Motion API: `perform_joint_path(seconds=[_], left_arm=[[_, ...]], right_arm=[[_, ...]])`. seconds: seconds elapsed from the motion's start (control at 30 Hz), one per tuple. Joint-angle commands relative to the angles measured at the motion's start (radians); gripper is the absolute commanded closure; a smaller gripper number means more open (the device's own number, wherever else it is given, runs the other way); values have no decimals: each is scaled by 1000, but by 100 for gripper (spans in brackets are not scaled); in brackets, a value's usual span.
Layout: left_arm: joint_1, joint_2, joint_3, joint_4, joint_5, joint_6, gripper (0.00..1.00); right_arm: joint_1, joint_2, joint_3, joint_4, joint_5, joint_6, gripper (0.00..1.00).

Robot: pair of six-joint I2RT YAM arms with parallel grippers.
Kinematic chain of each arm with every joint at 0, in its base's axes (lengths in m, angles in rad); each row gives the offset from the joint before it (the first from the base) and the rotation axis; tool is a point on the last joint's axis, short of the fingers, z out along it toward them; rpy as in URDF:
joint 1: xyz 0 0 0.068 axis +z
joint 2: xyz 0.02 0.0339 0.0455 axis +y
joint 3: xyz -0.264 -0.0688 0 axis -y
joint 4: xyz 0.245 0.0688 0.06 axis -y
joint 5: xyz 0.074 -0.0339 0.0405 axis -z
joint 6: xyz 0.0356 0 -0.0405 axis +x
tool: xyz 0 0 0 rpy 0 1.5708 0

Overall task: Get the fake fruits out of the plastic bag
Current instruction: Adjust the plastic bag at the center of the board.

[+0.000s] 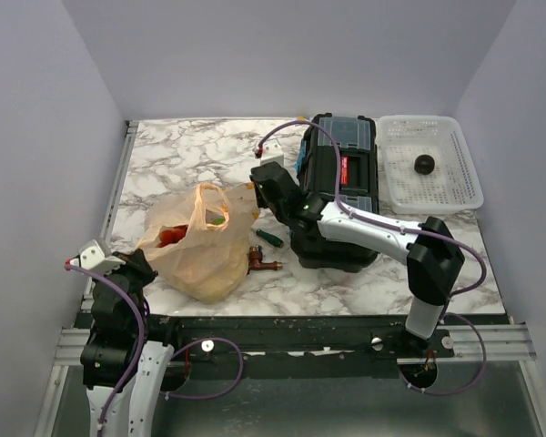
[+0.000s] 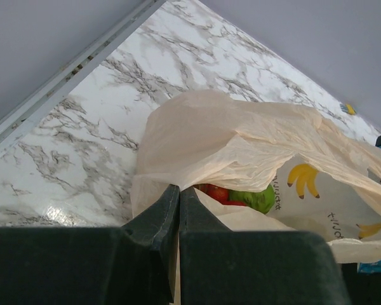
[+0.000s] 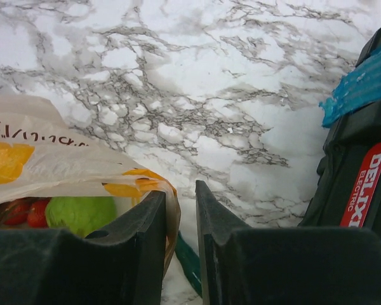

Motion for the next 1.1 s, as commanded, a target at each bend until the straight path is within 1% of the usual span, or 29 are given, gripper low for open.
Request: perform_joint_path(seconds=[0.0, 0.1, 0.23, 0.3, 0.33, 0.43, 0.47, 0.63, 0.73, 0.77, 0.83, 0.9, 1.07], left_arm=[[-1, -8, 22, -9, -48, -13, 100], [-1, -24, 20, -7, -52, -14, 100], [-1, -36, 25, -16, -64, -21, 100], [-2, -35, 23, -15, -62, -22, 100], [-1, -34, 23, -13, -56, -20, 100], [-1, -31, 15, 12, -6, 4, 100], [-1, -28, 14, 19, 15, 12, 100], [-1, -24, 8, 38, 57, 27, 100], [-1, -21, 6, 46, 76, 34, 100], [-1, -21, 6, 48, 83, 37, 100], [-1, -19, 4, 54, 95, 41, 100], [0, -16, 3, 58, 105, 45, 100], [-1, -1, 0, 68, 137, 55, 100]], right_arm=[[-47, 49, 69, 11, -63, -36, 73], [-92, 82, 121, -24, -106, -18, 73], [-115, 119, 175, -44, -164, -17, 73], [-117, 150, 225, -81, -198, -18, 70], [-117, 166, 255, -123, -219, -16, 65], [-113, 204, 402, -318, -347, 12, 56], [-108, 184, 407, -341, -386, 15, 51], [-67, 20, 293, -324, -487, 0, 26], [-63, -60, 251, -348, -530, -11, 16], [-62, -87, 235, -345, -567, -22, 11], [-62, -134, 191, -303, -621, -50, 4], [-62, -162, 154, -250, -680, -77, 0], [-62, -115, 207, -159, -936, -96, 0]])
